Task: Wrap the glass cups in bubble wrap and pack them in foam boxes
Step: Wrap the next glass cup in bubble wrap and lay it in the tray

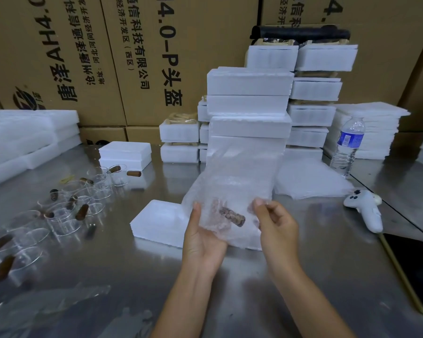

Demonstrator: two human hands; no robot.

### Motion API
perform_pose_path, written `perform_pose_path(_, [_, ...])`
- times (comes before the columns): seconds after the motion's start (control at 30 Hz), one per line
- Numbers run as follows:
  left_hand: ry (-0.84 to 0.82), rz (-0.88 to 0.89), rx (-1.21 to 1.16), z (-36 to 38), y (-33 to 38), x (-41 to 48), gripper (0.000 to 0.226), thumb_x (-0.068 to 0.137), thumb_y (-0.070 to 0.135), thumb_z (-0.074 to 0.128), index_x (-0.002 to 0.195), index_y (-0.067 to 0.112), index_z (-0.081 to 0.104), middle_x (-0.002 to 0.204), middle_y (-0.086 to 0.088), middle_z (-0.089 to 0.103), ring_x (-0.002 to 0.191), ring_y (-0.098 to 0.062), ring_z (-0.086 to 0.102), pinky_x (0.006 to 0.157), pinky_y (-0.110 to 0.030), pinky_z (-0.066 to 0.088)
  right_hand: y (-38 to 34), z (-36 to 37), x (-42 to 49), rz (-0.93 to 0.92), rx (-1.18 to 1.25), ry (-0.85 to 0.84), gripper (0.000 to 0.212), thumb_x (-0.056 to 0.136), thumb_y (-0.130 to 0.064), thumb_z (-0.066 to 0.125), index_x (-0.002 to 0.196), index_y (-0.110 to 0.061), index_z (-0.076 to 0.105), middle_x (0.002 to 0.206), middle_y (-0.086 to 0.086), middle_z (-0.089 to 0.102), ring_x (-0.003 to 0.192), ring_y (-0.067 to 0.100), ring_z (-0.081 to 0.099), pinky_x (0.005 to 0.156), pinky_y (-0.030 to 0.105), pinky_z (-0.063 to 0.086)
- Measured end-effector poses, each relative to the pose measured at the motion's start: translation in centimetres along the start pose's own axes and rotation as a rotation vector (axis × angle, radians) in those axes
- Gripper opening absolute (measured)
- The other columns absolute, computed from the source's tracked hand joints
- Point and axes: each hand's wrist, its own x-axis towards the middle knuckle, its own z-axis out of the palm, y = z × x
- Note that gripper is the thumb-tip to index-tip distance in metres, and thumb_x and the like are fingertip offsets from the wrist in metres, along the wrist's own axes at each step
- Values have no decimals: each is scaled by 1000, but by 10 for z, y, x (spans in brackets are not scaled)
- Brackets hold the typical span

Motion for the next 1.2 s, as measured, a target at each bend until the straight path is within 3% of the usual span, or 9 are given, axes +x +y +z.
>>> perform_pose_path(0.1, [33, 22, 79, -2, 1, -1, 69, 34, 36, 97, 95, 11, 76, 106, -11, 69, 97, -25, 66, 96, -38, 47, -9, 3, 11, -26, -10, 1, 18, 88, -15, 63, 71, -19, 64, 67, -13, 69, 69, -3, 62, 73, 17, 49])
perform_pose_path(0.27, [75, 59, 372, 1, 4, -7, 107, 28, 41, 97, 123, 10, 57, 112, -9, 67, 94, -17, 67, 69, -24, 54, -29, 7, 31, -93, -90, -88, 22, 88, -7, 60, 71, -19, 66, 63, -14, 67, 62, -4, 60, 62, 8, 47])
perform_pose_path(0.47, [23, 68, 500, 2, 0, -12, 99, 32, 36, 97, 120, 16, 55, 108, -6, 70, 98, -20, 68, 72, -26, 55, -42, -1, 34, -54, -341, -360, 42, 93, -6, 46, 54, -18, 56, 43, -15, 49, 35, -1, 42, 41, 10, 39])
perform_pose_path(0.57, [27, 94, 595, 1, -2, -13, 95, 42, 29, 92, 127, 25, 50, 116, -5, 67, 106, -22, 65, 74, -28, 54, -38, -6, 30, -64, -467, -512, 35, 95, -6, 44, 61, 0, 51, 54, -7, 49, 43, 5, 43, 47, 11, 39])
perform_pose_path(0.73, [-22, 115, 672, 2, -3, -15, 77, 49, 25, 82, 120, 25, 53, 107, 2, 71, 103, -17, 66, 78, -26, 54, -48, -5, 21, -187, -598, -661, 41, 91, -5, 44, 52, -14, 52, 52, -14, 51, 50, -1, 44, 53, 9, 33])
perform_pose_path(0.8, [-19, 107, 667, 3, -2, -15, 76, 47, 24, 82, 117, 24, 54, 106, 1, 71, 102, -18, 67, 79, -26, 54, -52, -4, 18, -274, -665, -711, 29, 84, -11, 39, 61, 3, 49, 62, -1, 52, 61, 12, 47, 59, 25, 38])
perform_pose_path(0.9, [-27, 68, 636, 6, 1, -17, 86, 41, 23, 86, 120, 16, 54, 109, -7, 69, 100, -20, 67, 77, -27, 55, -51, -6, 20, -303, -822, -736, 31, 88, -16, 37, 67, 3, 51, 77, 5, 55, 81, 22, 50, 76, 39, 44])
perform_pose_path(1.03, [-20, 25, 563, 13, 0, -21, 111, 26, 44, 96, 123, 10, 53, 104, -7, 70, 92, -17, 68, 72, -28, 56, -51, -5, 24, -248, -882, -784, 31, 90, -9, 42, 62, 4, 44, 66, 4, 49, 68, 21, 45, 66, 38, 40])
perform_pose_path(1.2, [42, 15, 476, 12, -3, -20, 69, 65, 17, 73, 130, 9, 50, 120, -17, 63, 103, -27, 65, 76, -34, 58, -49, -2, 12, -271, -575, -443, 21, 85, -6, 59, 77, -25, 66, 85, -14, 66, 74, 0, 60, 64, 18, 51])
